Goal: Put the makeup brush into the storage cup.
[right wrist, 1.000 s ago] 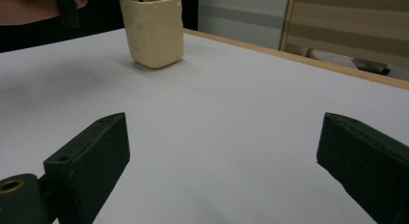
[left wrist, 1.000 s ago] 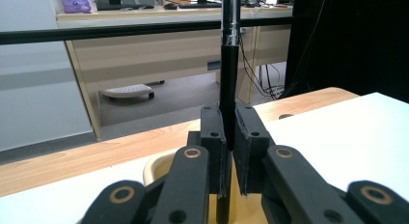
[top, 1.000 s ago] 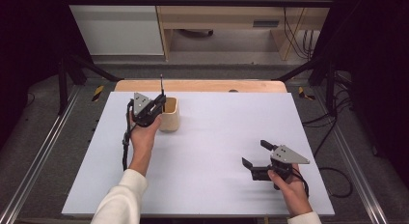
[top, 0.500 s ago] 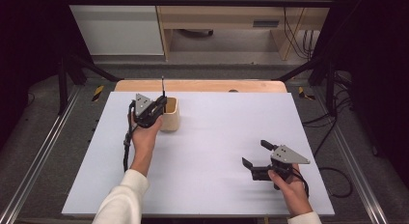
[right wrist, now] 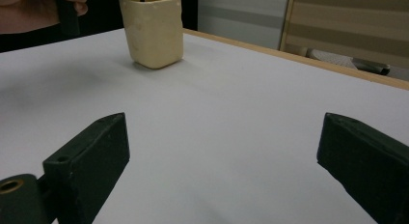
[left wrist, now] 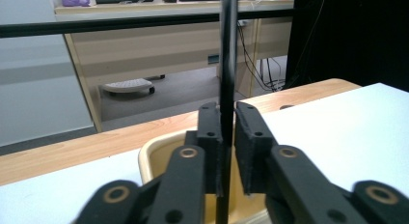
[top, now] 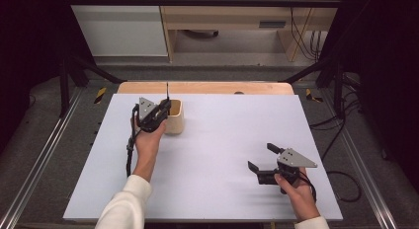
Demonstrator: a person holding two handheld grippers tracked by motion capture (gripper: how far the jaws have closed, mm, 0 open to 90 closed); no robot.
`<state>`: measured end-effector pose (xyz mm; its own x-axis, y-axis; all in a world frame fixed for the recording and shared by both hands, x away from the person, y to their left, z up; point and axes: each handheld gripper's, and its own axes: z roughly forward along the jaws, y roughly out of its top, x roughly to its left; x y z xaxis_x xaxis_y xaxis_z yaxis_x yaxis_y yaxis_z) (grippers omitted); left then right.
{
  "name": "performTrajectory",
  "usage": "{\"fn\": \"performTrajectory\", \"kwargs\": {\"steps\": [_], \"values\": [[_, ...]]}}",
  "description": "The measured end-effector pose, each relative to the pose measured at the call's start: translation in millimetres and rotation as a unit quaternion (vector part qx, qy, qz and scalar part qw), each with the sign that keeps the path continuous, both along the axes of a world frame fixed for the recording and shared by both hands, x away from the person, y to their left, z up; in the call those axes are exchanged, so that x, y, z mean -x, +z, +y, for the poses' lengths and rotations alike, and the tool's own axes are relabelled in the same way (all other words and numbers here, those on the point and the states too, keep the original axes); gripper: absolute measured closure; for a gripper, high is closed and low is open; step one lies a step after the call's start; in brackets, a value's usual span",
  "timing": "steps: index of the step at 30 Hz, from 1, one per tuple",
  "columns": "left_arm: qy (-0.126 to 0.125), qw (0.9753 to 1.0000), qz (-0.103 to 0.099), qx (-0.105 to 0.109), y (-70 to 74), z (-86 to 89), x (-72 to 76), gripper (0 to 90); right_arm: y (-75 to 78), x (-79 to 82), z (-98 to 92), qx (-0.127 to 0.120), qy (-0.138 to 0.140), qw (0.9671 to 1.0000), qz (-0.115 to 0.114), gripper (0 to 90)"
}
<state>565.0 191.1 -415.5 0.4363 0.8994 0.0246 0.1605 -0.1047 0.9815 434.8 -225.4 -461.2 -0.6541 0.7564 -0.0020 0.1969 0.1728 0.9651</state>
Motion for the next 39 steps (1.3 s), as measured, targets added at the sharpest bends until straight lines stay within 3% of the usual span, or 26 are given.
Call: {"fn": "performTrajectory", "kwargs": {"steps": [2,8,19,23,28,35,39], "values": [[-0.001,1.0,-0.004,-0.006,1.1,-0.2,4.5,75.5,-0.1,0.0,0.1,0.0,0.0,1.0,0.0,4.7],[-0.001,0.9999,-0.013,0.001,6.2,4.7,20.1,68.5,-0.1,0.3,1.0,0.002,0.002,1.0,0.0,4.6],[-0.021,0.9994,-0.016,-0.023,13.7,6.4,41.0,57.5,3.1,1.2,0.5,-0.004,-0.003,1.0,-0.007,4.5],[-0.03,0.9991,-0.015,-0.028,16.5,4.6,44.6,44.7,3.3,1.1,0.5,-0.005,-0.003,1.0,-0.008,4.5],[-0.042,0.9991,-0.007,-0.009,18.5,3.4,48.5,23.6,3.8,1.1,0.1,-0.006,-0.004,0.9999,-0.01,4.3],[-0.06,0.998,-0.002,-0.021,17.5,0.4,53.5,11.1,4.6,1.1,-1.1,-0.01,-0.011,0.9998,-0.011,3.9],[-0.082,0.9965,-0.005,-0.013,17.2,-2.3,57.8,5.1,5.1,1.3,-1.3,-0.011,-0.015,0.9998,-0.011,3.6]]}}
